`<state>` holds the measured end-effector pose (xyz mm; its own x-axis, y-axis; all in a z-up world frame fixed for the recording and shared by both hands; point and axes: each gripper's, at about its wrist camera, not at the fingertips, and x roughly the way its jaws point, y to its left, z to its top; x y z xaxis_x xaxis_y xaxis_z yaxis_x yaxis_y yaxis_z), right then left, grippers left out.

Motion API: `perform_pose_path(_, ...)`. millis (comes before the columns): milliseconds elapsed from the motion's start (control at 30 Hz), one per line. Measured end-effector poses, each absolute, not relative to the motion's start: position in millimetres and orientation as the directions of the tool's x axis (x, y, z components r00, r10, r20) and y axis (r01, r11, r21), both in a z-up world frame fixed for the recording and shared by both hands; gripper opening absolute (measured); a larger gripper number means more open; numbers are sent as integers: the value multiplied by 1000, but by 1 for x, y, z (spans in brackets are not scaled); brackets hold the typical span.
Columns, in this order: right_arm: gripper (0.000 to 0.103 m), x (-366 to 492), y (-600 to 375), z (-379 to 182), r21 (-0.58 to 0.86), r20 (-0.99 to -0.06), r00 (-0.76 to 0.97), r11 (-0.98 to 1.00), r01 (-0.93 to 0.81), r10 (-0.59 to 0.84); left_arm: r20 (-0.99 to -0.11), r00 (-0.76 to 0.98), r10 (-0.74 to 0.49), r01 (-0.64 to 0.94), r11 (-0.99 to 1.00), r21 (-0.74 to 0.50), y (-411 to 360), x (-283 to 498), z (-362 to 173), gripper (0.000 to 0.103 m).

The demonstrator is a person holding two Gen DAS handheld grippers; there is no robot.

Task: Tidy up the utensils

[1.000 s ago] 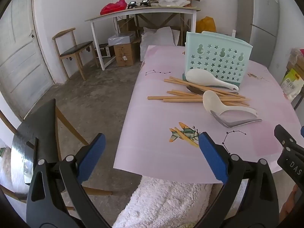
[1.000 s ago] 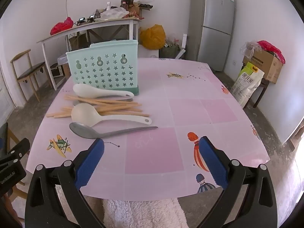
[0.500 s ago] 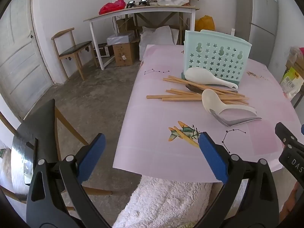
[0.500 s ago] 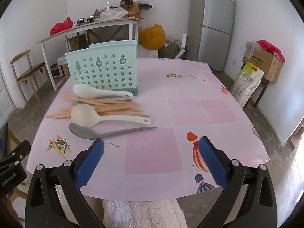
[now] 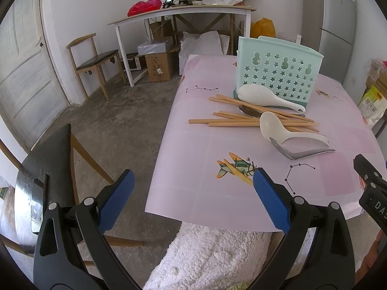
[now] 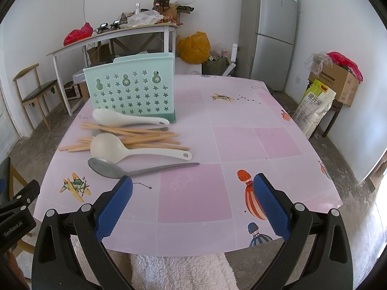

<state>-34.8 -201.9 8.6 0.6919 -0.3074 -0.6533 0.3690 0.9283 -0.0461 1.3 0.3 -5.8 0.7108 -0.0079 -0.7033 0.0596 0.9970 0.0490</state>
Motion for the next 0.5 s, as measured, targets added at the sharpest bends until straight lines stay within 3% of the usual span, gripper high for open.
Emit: perform_pose_path(500,97,-33,-200,9,-47,-654,691,928,369,-308,-711,703,5,47,997,53,4,3,-5,95)
